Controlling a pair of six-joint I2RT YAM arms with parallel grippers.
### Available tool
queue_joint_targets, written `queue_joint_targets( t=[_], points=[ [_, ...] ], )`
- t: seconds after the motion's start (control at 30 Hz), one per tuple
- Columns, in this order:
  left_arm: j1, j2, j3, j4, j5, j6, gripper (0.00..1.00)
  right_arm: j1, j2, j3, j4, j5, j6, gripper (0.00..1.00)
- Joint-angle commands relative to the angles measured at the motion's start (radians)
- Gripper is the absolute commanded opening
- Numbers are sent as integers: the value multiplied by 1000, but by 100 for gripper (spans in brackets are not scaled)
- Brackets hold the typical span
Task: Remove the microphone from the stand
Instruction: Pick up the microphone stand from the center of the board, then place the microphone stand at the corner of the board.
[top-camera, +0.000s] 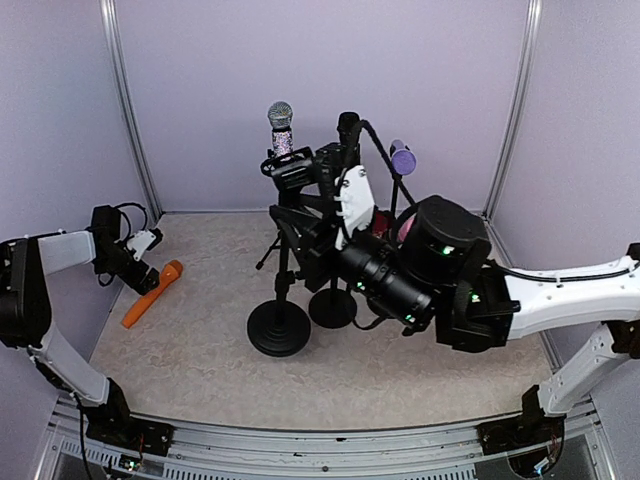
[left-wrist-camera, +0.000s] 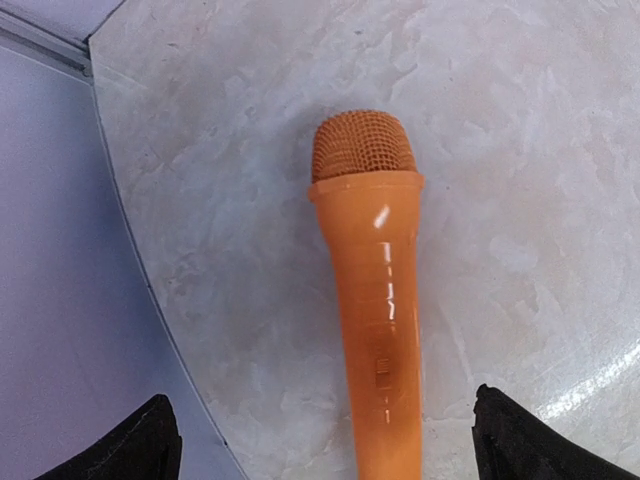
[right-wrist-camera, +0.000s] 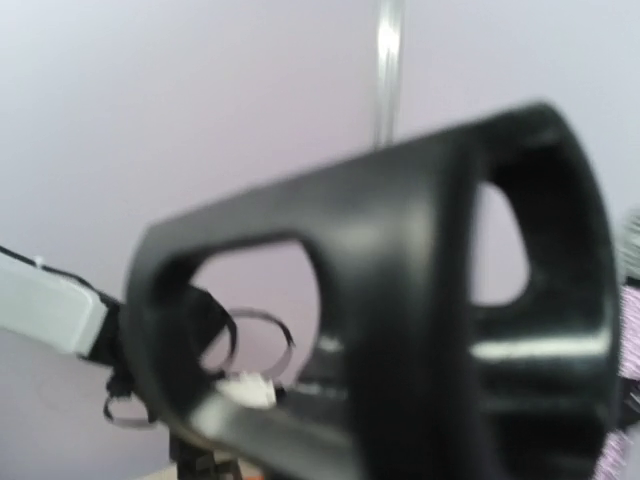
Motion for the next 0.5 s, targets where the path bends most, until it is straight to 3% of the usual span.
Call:
queue_joint_targets(
  t=[0.0,0.27,0.47],
  points=[
    [2,-43,51,-29,-26,-25,99,2,-203,-121,-173,64,131,0],
    [-6,-64,84,-83,14,-39,99,-10,-440,-322,-429,280,258,0],
    [-18,-65,116,-127,31,-44,99,-115,-554,-433,-555,316,367,0]
  ],
)
